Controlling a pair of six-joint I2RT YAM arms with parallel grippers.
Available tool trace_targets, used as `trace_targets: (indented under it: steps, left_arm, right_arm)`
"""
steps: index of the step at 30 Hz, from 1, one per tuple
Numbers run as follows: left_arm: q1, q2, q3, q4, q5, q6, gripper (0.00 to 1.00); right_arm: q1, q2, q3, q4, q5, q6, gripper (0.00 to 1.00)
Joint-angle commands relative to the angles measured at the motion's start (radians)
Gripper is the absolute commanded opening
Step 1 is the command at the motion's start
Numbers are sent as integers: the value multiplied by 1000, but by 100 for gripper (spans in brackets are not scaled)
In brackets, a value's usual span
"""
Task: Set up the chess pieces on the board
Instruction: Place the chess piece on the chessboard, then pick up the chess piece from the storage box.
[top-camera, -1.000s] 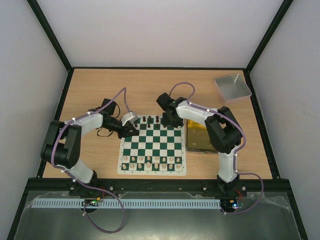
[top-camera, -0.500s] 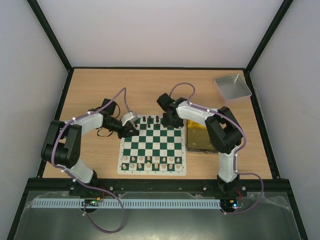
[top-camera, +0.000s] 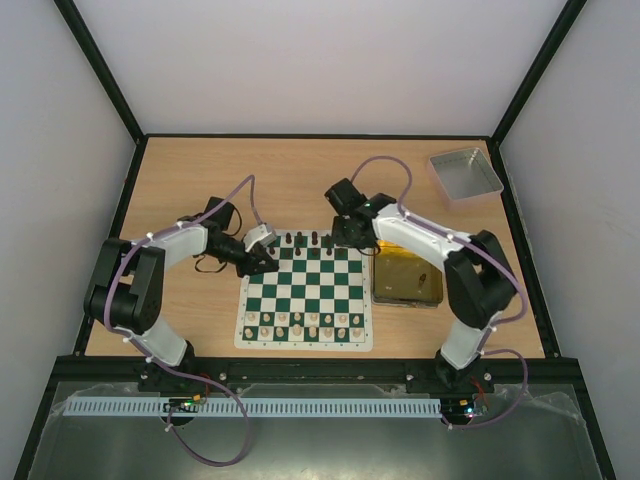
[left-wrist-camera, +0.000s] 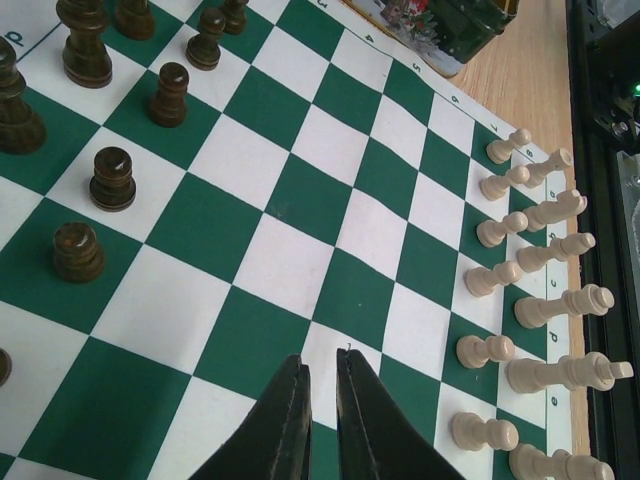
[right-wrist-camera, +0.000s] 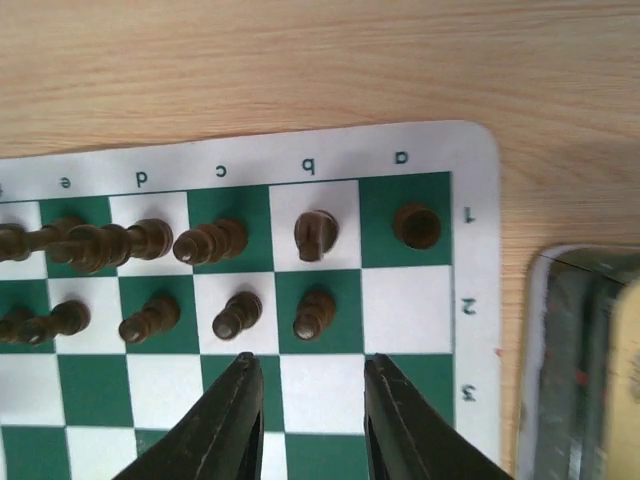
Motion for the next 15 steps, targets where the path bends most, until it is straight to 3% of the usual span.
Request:
trace_targets:
  steps: [1, 8, 15]
  left_arm:
    - [-4, 13, 18, -22, 19, 29, 11]
    - [-7, 16, 20, -25, 17, 32, 10]
    - [-7, 23, 24, -28, 15, 33, 10]
  right_arm:
    - [-48, -147, -87, -6, 36, 41, 27]
    - [-244, -347, -309, -95, 118, 56, 27]
    - [-343, -397, -398, -134, 111, 12, 28]
